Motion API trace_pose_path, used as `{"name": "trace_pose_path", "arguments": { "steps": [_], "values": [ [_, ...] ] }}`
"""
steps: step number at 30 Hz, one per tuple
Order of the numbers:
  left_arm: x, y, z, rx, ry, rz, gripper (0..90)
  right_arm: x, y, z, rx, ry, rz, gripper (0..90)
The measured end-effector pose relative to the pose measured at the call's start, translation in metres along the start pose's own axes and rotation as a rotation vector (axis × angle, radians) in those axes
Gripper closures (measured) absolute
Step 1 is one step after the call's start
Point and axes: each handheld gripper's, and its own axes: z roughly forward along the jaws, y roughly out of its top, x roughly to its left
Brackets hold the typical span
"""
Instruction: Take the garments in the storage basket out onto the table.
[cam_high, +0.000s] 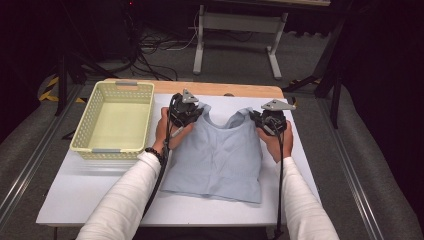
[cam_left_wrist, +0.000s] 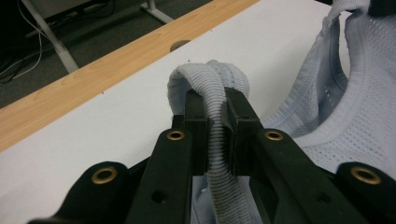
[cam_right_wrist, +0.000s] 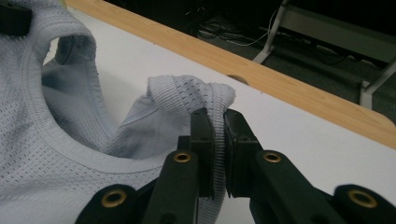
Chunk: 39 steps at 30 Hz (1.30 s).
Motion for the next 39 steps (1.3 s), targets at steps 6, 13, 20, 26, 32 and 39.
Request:
{"name": "trace_pose_path", "arguments": {
  "steps": [6, 13, 20, 26, 32, 39],
  "values": [
    [-0.001, 0.003, -0.003, -0.019, 0.054, -0.012, 65.1, -0.004, 0.004, -0.002, -0.027, -0.026, 0.029, 63.7],
    [-0.012, 0.001, -0.012, -0.022, 0.039, 0.023, 61.8, -0.002, -0.001, -0.008, -0.022, -0.026, 0.039, 56.0],
    [-0.038, -0.013, -0.033, -0.047, -0.02, 0.094, 59.7, 0.006, -0.021, -0.03, -0.041, 0.005, 0.057, 51.8],
    [-0.059, -0.043, -0.057, -0.069, -0.084, 0.156, 52.0, 0.012, -0.05, -0.042, -0.007, 0.019, 0.065, 48.7],
    [-0.072, -0.087, -0.081, -0.052, -0.131, 0.19, 40.1, 0.014, -0.077, -0.046, 0.067, 0.044, 0.107, 45.4],
    [-0.079, -0.133, -0.1, 0.033, -0.181, 0.226, 32.2, 0.026, -0.098, -0.046, 0.159, 0.061, 0.084, 40.9]
  ]
}}
